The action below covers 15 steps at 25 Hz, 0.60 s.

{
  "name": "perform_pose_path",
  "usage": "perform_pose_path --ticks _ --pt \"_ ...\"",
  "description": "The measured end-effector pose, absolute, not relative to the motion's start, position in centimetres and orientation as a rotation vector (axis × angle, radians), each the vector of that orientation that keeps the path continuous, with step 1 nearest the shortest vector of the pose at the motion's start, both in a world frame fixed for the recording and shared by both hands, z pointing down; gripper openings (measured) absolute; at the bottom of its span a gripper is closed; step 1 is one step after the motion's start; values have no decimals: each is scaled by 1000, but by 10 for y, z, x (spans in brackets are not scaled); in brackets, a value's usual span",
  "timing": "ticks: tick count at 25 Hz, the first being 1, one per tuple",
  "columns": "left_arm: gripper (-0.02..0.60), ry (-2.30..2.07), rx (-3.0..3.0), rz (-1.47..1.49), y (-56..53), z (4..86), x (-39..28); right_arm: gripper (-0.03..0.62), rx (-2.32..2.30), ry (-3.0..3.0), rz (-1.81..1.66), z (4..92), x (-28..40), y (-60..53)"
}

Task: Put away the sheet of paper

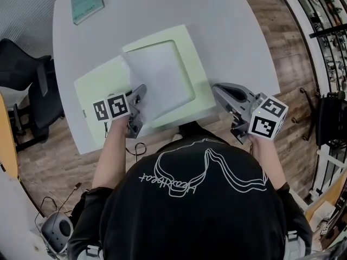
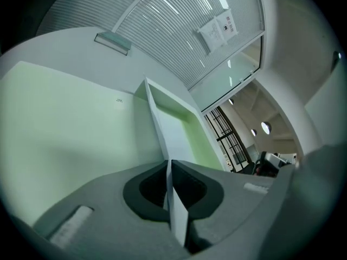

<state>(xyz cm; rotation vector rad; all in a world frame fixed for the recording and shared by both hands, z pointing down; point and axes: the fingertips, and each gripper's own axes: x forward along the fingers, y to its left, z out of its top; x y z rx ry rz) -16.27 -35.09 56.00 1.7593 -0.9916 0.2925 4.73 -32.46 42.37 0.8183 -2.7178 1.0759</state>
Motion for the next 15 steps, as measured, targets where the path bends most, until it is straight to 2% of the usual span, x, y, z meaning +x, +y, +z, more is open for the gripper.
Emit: perform_pose_path --ticks 15 --pt "15 -908 1747 330 -351 574 -133 9 839 -2713 1111 432 52 -324"
